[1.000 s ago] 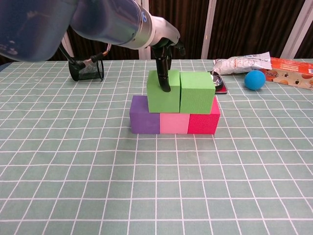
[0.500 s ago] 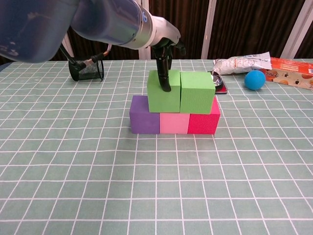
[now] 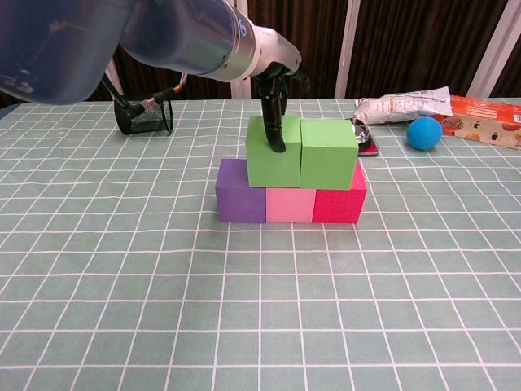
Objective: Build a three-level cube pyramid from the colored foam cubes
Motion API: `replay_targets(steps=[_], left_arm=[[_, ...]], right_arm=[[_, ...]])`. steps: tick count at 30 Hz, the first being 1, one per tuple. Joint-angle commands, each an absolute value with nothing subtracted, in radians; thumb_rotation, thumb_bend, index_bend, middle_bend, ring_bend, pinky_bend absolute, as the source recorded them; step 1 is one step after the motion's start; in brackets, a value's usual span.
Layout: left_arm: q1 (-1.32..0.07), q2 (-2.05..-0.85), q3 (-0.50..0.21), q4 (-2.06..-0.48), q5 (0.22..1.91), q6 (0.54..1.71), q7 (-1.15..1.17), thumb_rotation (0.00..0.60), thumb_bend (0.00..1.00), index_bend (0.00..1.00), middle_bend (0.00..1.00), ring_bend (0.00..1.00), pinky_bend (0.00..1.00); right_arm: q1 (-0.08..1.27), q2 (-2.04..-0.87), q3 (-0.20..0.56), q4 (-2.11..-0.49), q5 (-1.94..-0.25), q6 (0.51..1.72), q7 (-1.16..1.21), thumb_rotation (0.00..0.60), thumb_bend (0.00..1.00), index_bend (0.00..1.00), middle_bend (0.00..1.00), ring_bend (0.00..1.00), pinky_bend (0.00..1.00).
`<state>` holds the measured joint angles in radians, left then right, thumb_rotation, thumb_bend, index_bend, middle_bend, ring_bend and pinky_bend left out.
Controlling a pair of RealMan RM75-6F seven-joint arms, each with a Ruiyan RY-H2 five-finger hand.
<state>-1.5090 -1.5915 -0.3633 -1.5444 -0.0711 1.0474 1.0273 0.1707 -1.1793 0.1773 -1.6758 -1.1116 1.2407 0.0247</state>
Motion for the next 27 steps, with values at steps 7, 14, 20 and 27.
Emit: replay_targets(steps=[7,14,20,27], left_arm=[[-1.51,-1.593,-0.366,-1.542,-0.073,1.049,1.03,0.6,0.28,0.02,0.38,0.05,0.01],[-1.512,-1.598,-0.368,-1.536,-0.076,1.046,1.032,0.6,0.28,0.02,0.37,0.05,0.01],[-1.514,-1.601,-0.369,-1.532,-0.077,1.043,1.033,0.6,0.28,0.02,0.37,0.05,0.01],[-1.511,-1.599,-0.367,-1.536,-0.086,1.04,1.037,0.6,0.27,0.01,0.35,0.05,0.01]], right_arm=[[0.171,-1.179,0.177,-1.676,-1.112,1.24,0.026,0.6,0.25,0.0,0.0,0.0,0.0],[0.17,-1.179,0.177,-1.676,-1.112,1.241,0.025,0.6,0.25,0.0,0.0,0.0,0.0],[0.171,-1.179,0.176,-1.677,-1.112,1.24,0.025,0.6,0.25,0.0,0.0,0.0,0.0],[0.171,-1.179,0.176,-1.676,-1.112,1.239,0.026,0.6,0.25,0.0,0.0,0.0,0.0]])
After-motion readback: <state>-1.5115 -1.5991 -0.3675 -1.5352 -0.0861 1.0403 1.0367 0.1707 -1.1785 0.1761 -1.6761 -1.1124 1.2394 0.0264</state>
